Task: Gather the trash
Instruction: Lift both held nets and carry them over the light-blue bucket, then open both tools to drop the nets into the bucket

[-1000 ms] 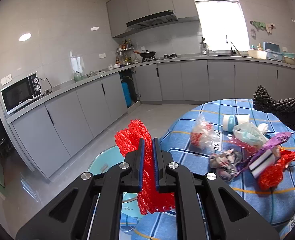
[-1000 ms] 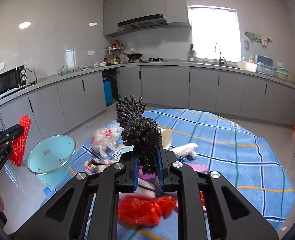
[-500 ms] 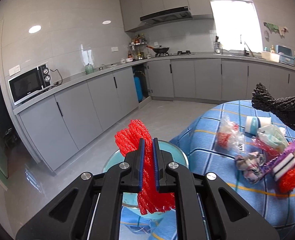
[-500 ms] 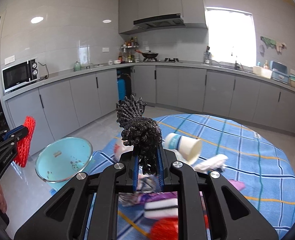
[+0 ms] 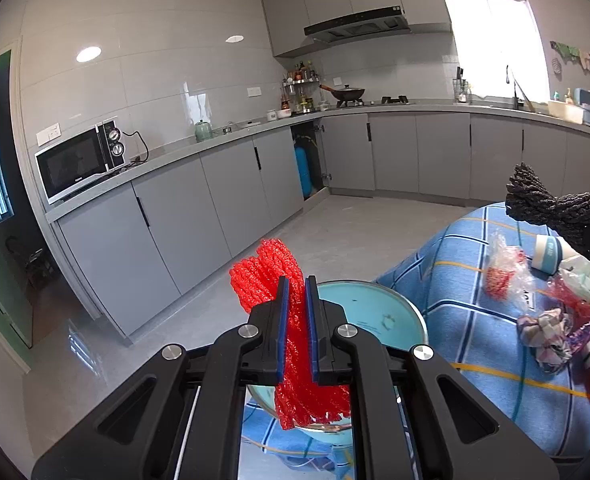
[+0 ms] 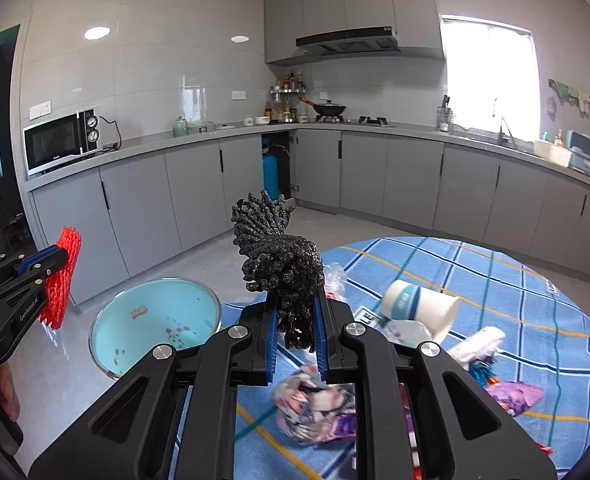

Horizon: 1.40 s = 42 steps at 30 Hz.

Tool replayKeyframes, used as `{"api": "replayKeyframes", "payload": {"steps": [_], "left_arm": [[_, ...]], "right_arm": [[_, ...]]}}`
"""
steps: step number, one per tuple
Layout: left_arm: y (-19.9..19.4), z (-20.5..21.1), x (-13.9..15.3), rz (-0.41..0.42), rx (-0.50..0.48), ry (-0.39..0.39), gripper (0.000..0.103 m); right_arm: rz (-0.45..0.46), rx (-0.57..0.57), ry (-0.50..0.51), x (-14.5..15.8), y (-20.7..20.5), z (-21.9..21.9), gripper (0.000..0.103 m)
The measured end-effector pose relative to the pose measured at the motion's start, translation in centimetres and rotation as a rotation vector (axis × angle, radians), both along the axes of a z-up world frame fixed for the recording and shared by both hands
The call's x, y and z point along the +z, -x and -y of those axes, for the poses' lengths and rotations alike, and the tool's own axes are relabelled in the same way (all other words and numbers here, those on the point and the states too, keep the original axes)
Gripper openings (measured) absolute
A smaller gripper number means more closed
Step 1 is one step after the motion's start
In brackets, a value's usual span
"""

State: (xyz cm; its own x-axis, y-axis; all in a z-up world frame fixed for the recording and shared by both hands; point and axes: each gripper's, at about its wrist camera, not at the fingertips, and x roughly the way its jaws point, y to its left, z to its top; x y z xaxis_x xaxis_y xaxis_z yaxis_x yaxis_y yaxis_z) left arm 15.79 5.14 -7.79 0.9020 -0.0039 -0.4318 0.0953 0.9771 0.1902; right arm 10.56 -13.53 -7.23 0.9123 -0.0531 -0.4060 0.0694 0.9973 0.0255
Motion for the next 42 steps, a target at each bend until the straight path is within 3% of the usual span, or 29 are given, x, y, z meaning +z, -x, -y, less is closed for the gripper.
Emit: {"api": "replayKeyframes", "payload": {"steps": [32,35,37,39,42], "left_arm": [[-4.0,-2.4,-1.8,-0.057,0.043,-0.009,0.013],[-4.2,-2.7,-1.8,-0.056,0.052,-0.008,0.02],[-4.2,-2.8,-1.9,-0.053,0.055,-0.007,0.031],[-4.2,-2.8,-1.8,-0.039,0.07,-0.011,0.055],[-4.1,-3.0,-1.8,-0.039,0.074,-0.013,0.056]], "right_arm": [[-0.08,0.165,-0.007,-2.2,-6.4,-5.6,0.016],[-0.086,0.183,-0.003,-2.4,-6.9,-6.3,0.016],[-0.091,0.191,-0.002,-2.5,-7.2,-6.8,0.017],[-0.096,0.203,-0.008,-2.6,-7.5,-7.0,0.019],[-0.093,0.205,-0.015,-2.8,-7.8,-7.1,0.026]]}}
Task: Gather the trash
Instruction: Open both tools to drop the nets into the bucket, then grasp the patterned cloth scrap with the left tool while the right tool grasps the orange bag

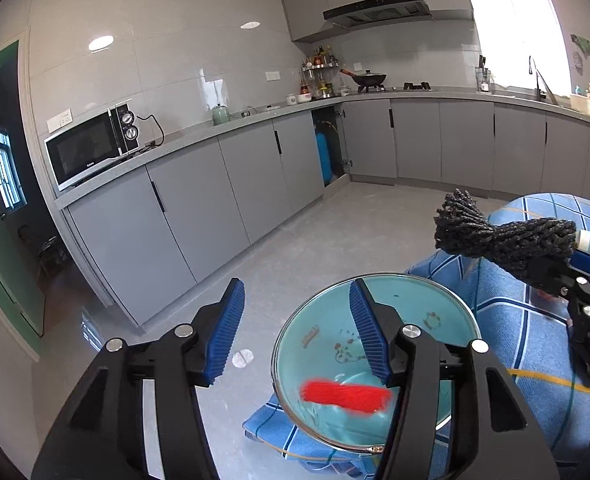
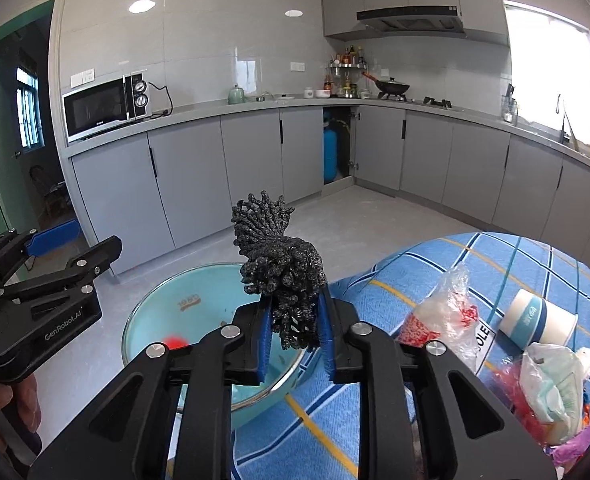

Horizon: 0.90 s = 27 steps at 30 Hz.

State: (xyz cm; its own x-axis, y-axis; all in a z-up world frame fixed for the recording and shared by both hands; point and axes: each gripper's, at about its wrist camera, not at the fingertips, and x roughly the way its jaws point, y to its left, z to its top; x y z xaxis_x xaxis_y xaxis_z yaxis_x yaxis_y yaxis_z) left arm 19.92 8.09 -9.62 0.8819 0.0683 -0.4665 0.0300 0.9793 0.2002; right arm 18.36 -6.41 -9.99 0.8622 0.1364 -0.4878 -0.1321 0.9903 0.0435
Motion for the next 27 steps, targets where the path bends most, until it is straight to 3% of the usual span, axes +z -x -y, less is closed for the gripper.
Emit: {"api": "replayKeyframes", "payload": {"steps": [2,19,27], "left_arm": [[0.0,-0.2,0.0,0.006,0.017,-0.005,0.063],[1.8,0.5,0.9,0.05,0.041,-0.04,0.08],[4.7,4.2,1.5,0.067,-0.068,-0.045,0.081]], "right_arm": [[-0.002,0.006,-0.004,-0.1,-0.2,-0.1,0.042],[0.016,-0.059,0.021,0.9,2.7,1.8,0.052],[0.057,-0.14,0.049,1.8,7.8,4.8,0.058]]}}
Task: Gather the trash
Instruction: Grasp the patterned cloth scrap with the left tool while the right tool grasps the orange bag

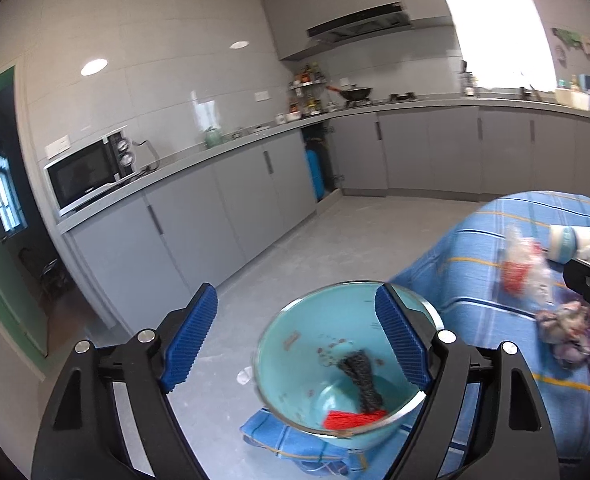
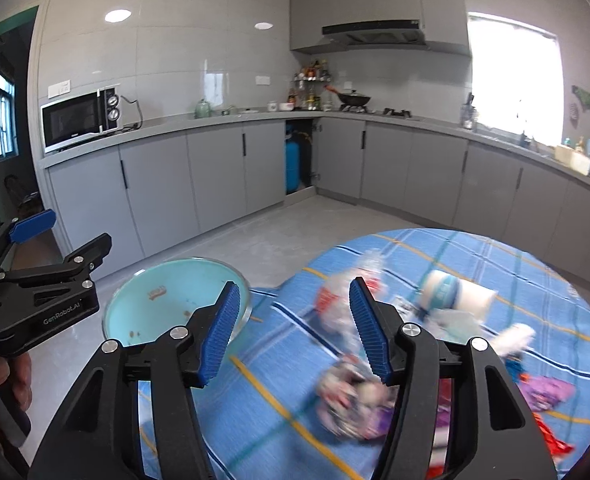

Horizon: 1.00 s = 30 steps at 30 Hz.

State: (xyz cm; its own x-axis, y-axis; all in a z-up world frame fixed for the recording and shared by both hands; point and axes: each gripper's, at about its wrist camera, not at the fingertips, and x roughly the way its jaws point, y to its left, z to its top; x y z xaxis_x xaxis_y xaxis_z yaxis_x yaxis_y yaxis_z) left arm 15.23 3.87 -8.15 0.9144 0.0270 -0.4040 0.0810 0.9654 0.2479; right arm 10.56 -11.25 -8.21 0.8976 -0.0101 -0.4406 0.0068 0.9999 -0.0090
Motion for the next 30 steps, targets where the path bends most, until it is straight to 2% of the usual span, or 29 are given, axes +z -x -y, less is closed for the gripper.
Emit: {"api": "replayKeyframes", "payload": {"steps": [7,14,18,30], "left_arm": [[2.9,5.2,-0.6,-0.004,-0.127,-0.022,0.084],[6.2,11.8,-1.7,-0.011,-0.295,-0.054,0.084],[6.5,13.8,-2.9,-0.027,-0.313,-0.071,0.084],[4.1,17.2,-6.4,-0.114,-0.353,-0.109,0.083]], "right_arm": [[0.015,-0.166,0.024,-0.3,6.4,6.2,0.063],[-0.031,-0.335,0.026,-2.6,11.5,12.2,0.066],[-0.042,-0.392,0.006,-4.0,12.9,13.9,0.066],[-0.069,-0.46,-0.018,-6.2,13.6,17.1,0.067]]}}
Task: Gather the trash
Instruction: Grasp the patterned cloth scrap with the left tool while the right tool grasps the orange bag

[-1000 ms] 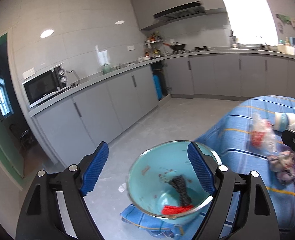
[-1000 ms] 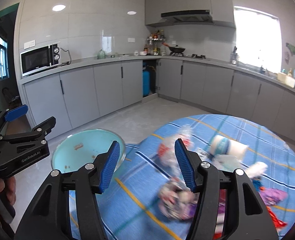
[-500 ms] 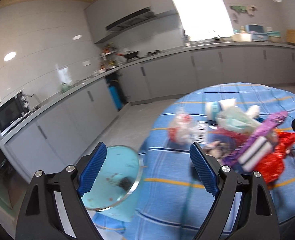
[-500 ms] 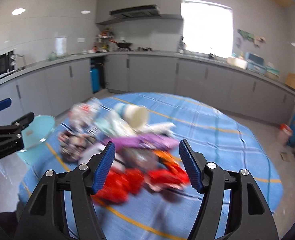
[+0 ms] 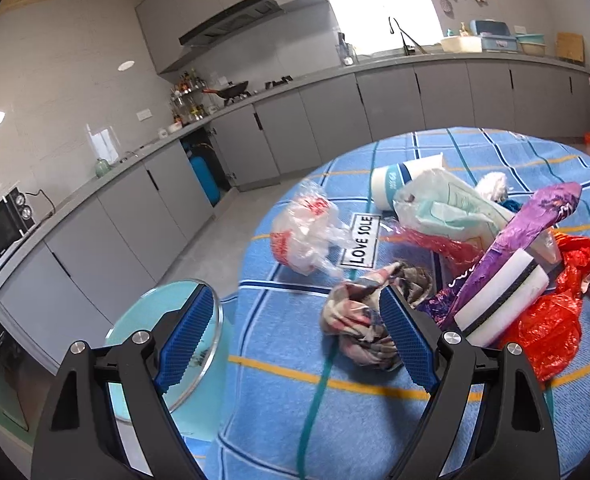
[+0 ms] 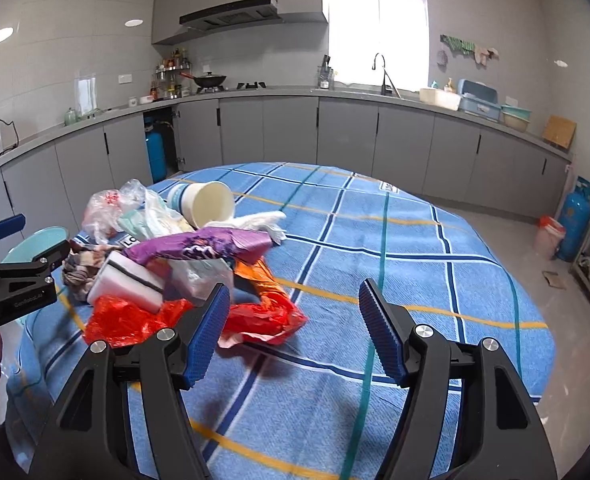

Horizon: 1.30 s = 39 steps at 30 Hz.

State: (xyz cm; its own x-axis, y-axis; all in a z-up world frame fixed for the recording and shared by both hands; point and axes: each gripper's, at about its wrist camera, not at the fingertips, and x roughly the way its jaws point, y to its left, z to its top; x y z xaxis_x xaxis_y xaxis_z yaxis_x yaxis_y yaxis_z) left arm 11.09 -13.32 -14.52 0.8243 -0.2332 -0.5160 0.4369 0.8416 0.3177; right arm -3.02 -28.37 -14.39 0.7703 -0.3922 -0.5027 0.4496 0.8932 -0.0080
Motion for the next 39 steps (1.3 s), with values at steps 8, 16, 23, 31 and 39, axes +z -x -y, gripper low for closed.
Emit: {"api": "replayKeyframes", "payload": {"steps": [8,16,23,31,39], "left_arm": [[-1.5,1.1,-1.7,-0.108,-0.094,0.005,0.015],[-1.0,0.5,-1.4,-0.096,-0.108,0.026,0.009],[0.3,-0.6,1.3,-0.003,-0.082,0.055,0.008],[1.1,-1.4,3.0,0.024,-0.067,0.076,0.008],[1.3,-3.0,4.4,0.067,-0.032,0.085,0.008]], "right_arm": [[-0.034,-0.003,-0.038,-1.6,-1.4,0.7,0.067],[-0.089,0.005,-0.107,-3.6,-2.5,1.2,0.059],[-0.121,0.017,-0.12,-3.9,-2.5,1.5,0.018],[-0.086,0.002,-0.102,-2.8,-1.7,1.8,0.007],[-0.021,-0.049,-0.048,-0.2,-0.1,2.6,0.006]]}}
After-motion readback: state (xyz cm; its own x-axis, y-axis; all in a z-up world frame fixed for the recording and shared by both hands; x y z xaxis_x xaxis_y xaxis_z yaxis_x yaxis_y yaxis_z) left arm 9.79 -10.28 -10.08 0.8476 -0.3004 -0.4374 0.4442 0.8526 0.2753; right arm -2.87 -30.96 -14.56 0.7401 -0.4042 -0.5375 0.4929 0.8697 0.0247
